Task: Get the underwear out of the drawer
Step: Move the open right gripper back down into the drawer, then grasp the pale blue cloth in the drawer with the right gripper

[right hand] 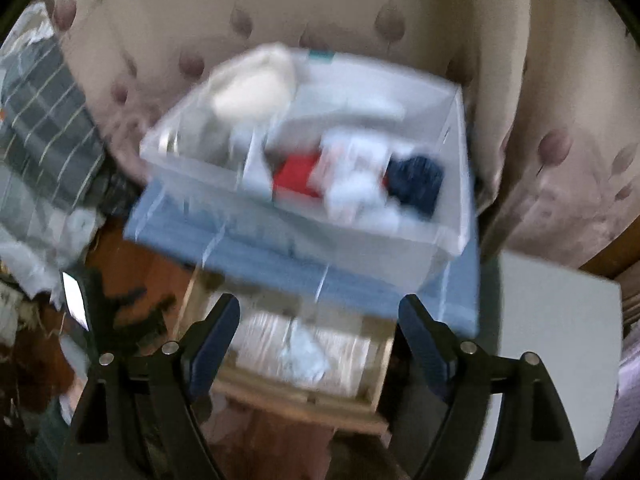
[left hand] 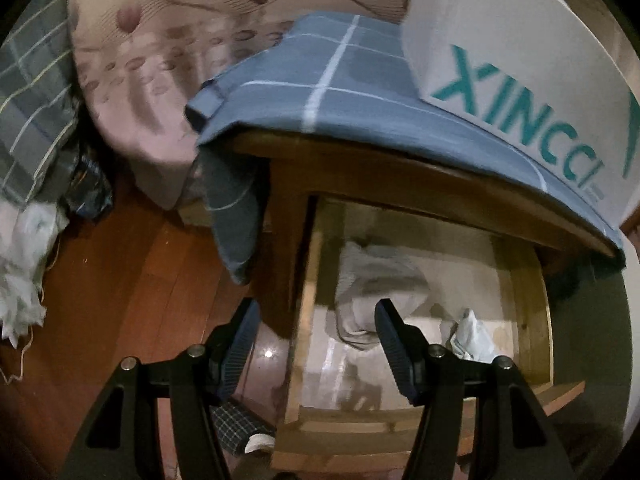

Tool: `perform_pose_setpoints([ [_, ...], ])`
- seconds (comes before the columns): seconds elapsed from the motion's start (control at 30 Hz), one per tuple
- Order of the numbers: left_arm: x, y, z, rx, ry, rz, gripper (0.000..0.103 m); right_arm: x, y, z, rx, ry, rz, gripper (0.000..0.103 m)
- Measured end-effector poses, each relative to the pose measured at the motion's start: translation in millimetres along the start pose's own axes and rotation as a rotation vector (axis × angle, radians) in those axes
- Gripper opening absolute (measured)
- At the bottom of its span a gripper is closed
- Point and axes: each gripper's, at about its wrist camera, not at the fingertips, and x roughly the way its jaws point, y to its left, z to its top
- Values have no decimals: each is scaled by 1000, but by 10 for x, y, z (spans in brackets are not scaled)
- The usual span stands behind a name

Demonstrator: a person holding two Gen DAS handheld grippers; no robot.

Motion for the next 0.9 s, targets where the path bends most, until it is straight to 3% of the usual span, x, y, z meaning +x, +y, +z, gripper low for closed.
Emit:
perform_pose_setpoints([
  [0.17,-8,124,7,-48,16,-31,62,717,131,-413,-48,131,63,80],
  [0.33,-10,68,3,-43,17,-24,62,1366,223,-633,-126,228,64,80],
  [0.67,72,-83,-21,24,38,-9,62,2262,266,-755,-228,397,66,80],
  [0.9,139,-116,-28,48,59,-6,62,2649,397,-732,-305,477,42,80],
])
